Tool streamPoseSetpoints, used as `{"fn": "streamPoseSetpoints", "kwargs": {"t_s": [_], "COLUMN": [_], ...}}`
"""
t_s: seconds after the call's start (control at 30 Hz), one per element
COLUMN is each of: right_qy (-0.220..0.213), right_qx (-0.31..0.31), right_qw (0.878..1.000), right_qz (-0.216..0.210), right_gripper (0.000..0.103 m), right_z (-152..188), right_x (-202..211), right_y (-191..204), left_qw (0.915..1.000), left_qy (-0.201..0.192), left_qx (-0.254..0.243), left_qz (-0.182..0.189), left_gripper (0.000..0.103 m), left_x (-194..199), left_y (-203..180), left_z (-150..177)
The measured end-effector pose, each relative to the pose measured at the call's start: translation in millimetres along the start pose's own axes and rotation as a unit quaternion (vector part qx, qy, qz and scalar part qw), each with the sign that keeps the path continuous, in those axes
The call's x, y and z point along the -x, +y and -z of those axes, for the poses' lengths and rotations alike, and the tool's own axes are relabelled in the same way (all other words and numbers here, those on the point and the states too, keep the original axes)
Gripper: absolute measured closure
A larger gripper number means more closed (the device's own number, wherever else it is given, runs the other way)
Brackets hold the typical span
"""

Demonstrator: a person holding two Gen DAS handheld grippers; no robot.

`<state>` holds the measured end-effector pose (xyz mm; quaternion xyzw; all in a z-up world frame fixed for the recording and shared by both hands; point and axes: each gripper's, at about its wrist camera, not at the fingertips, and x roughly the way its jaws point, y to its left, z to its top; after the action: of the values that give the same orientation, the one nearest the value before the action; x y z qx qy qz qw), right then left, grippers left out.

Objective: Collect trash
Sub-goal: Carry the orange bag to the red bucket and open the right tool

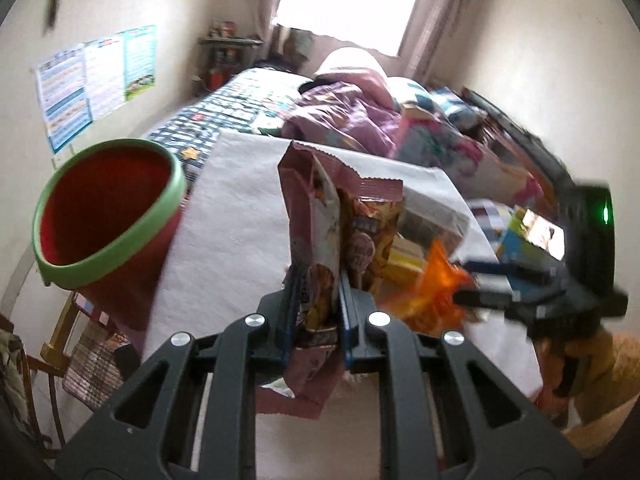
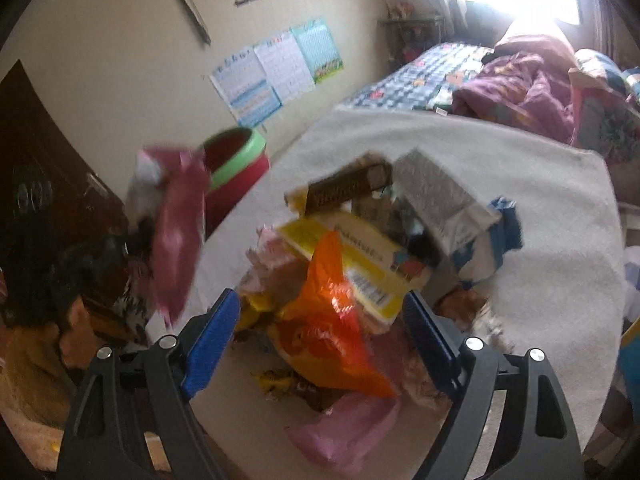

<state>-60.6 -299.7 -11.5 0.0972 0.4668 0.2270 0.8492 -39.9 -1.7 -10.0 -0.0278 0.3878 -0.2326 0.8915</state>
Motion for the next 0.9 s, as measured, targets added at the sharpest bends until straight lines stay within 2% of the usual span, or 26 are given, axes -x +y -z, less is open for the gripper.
{"fn": "streamPoseSetpoints", "kwargs": {"t_s": [0.1, 0.13, 0.17, 0.2, 0.23, 0.33, 0.4, 0.7, 0.8, 0.9], "right_qy": [0.014, 0.019, 0.023, 0.029, 0.031, 0.022, 0.008, -0.086, -0.123, -0.148], "right_qx": [0.006, 0.012, 0.017, 0.022, 0.024, 0.02, 0.022, 0.027, 0.023, 0.012], "right_qw": [1.0, 1.0, 1.0, 0.999, 0.999, 1.0, 1.0, 0.996, 0.992, 0.989], "right_qz": [-0.001, 0.004, 0.007, 0.01, 0.008, -0.001, 0.007, 0.026, 0.035, 0.024], "right_gripper": [0.023, 0.027, 0.044, 0.068, 0.074, 0.081, 0.084, 0.085, 0.085, 0.085], "right_z": [6.7, 8.4, 9.2, 9.7, 10.3, 8.0, 2.7, -37.8, -53.5, -72.2], "right_x": [-7.5, -10.0, -12.1, -14.6, -14.7, -8.6, 0.7, 56.4, 65.7, 65.1], "right_y": [4.0, 5.8, 6.3, 6.5, 5.9, 5.2, 5.2, 12.4, 15.5, 21.0], "left_qw": [0.9997, 0.9996, 0.9996, 0.9996, 0.9997, 0.9996, 0.9995, 0.9982, 0.9973, 0.9961], "left_qy": [0.0, 0.001, 0.002, 0.004, 0.004, 0.003, 0.002, -0.01, -0.012, -0.016], "left_qx": [0.023, 0.026, 0.027, 0.026, 0.025, 0.027, 0.029, 0.045, 0.053, 0.061], "left_qz": [-0.004, -0.003, -0.003, -0.005, -0.005, -0.005, -0.007, -0.039, -0.051, -0.061], "left_gripper": [0.086, 0.086, 0.086, 0.086, 0.086, 0.086, 0.086, 0.086, 0.086, 0.086], "left_x": [-7.3, -9.1, -9.9, -11.5, -11.4, -12.6, -12.4, -6.6, -5.5, -3.6], "left_y": [6.0, 8.8, 12.3, 12.3, 14.5, 19.0, 21.9, 45.6, 56.3, 67.3], "left_z": [-5.3, -6.3, -5.0, -5.2, -3.6, -4.2, -6.0, -7.7, -8.5, -10.3]}}
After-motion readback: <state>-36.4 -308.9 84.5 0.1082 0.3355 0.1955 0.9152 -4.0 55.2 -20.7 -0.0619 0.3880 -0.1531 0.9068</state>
